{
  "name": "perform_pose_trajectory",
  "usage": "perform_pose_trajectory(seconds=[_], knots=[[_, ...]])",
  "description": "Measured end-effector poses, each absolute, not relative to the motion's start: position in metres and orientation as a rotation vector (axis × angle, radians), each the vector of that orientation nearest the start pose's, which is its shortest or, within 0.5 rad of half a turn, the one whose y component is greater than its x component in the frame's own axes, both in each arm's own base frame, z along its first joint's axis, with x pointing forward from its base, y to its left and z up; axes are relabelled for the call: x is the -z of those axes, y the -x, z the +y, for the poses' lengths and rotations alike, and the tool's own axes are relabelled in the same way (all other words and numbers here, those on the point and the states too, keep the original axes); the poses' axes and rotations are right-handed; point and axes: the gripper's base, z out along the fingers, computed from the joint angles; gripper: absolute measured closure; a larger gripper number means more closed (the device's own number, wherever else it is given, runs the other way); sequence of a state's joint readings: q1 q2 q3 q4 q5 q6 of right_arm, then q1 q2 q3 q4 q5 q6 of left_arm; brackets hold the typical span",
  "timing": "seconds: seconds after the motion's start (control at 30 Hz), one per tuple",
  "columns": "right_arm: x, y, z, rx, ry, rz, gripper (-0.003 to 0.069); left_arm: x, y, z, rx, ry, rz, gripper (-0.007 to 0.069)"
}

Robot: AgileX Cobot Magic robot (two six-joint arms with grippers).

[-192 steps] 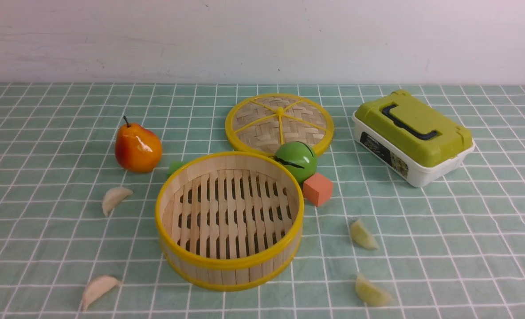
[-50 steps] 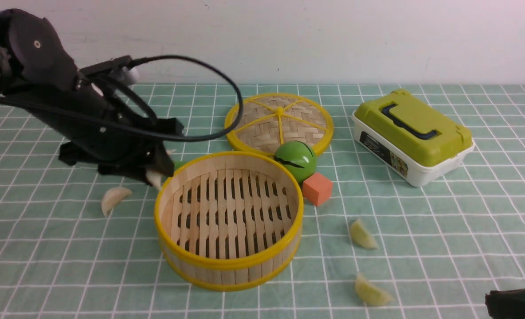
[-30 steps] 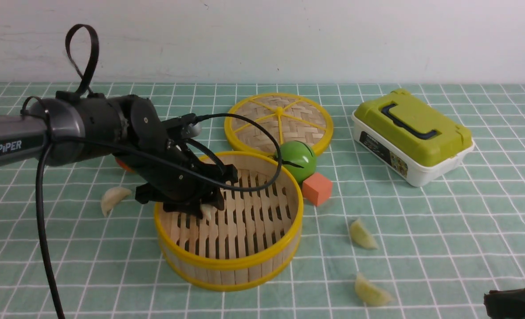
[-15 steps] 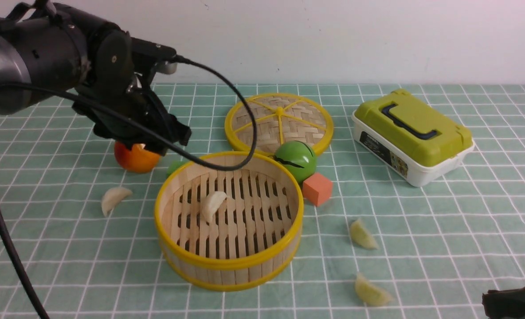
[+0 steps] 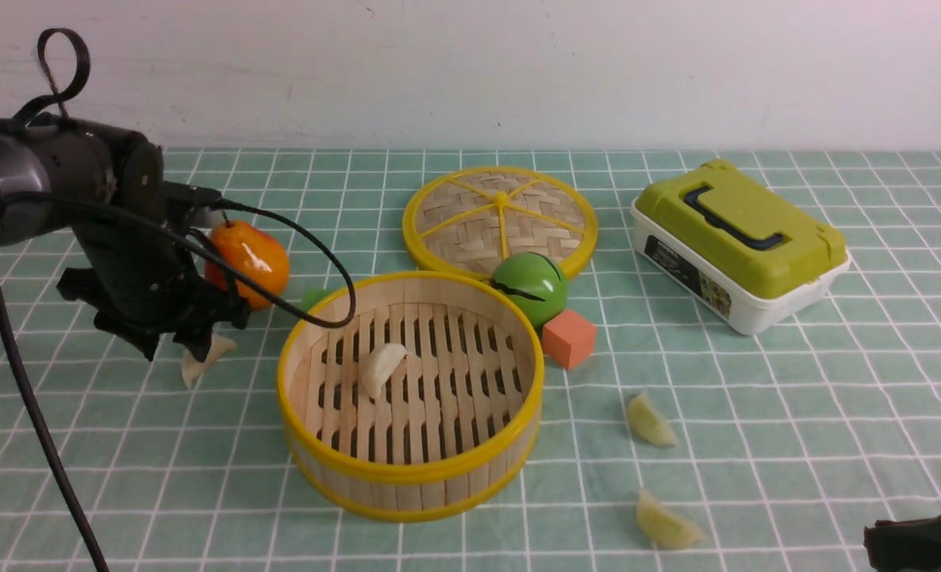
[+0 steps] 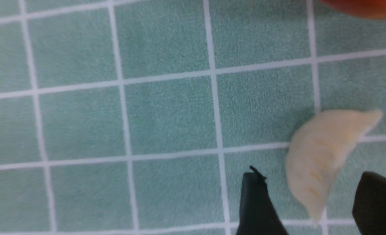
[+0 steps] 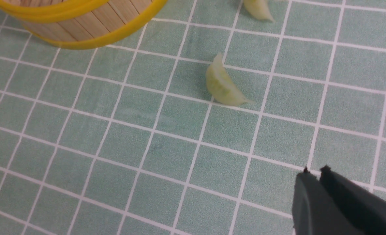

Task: Put the dumplings into the steamer on the table with the blue tablecloth.
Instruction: 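Reach for and grasp a dumpling on the table with the left gripper, then place the dumpling into the bamboo steamer basket with the left gripper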

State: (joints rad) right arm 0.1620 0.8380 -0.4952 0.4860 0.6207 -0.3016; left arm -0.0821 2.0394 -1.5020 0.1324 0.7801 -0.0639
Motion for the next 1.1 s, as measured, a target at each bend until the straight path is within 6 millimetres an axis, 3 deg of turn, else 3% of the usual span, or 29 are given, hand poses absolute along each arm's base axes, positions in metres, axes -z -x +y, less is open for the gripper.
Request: perform_pose_trajectory(seconds=[0.17,0.3,0.47,0.53,0.63,0.67,0.77,0.83,0.97,1.1], knots=[[-0.253,-0.142,0.048,-0.454,0.199,2.389,0.0617,-0.164,-0.436,-0.029,-0.062,-0.106,2.769,0.0292],[-0.253,-0.142,0.048,-0.453,0.199,2.388,0.0615,-0.162,-0.437,-0.032,-0.012,-0.069,2.764,0.0438],[-0.253,-0.142,0.048,-0.453,0.2,2.388,0.0608,-0.17,-0.436,-0.035,0.043,-0.021,2.807,0.0433],[-0.253,-0.142,0.048,-0.453,0.2,2.388,0.0608,-0.186,-0.432,-0.039,0.11,0.021,2.833,0.0433],[-0.253,-0.142,0.048,-0.452,0.199,2.385,0.0608,-0.237,-0.423,-0.057,0.302,0.079,2.752,0.0433],[-0.253,-0.142,0.048,-0.451,0.198,2.383,0.0606,-0.26,-0.416,-0.069,0.387,0.077,2.696,0.0433],[-0.253,-0.142,0.048,-0.45,0.197,2.381,0.0606,-0.286,-0.401,-0.111,0.5,-0.022,2.639,0.0433],[-0.253,-0.142,0.048,-0.45,0.197,2.381,0.0606,-0.285,-0.394,-0.138,0.534,-0.09,2.643,0.0433],[-0.253,-0.142,0.048,-0.45,0.197,2.381,0.0603,-0.253,-0.389,-0.184,0.495,-0.185,2.702,0.0433],[-0.253,-0.142,0.048,-0.451,0.197,2.382,0.0597,-0.222,-0.392,-0.2,0.377,-0.151,2.749,0.0433]])
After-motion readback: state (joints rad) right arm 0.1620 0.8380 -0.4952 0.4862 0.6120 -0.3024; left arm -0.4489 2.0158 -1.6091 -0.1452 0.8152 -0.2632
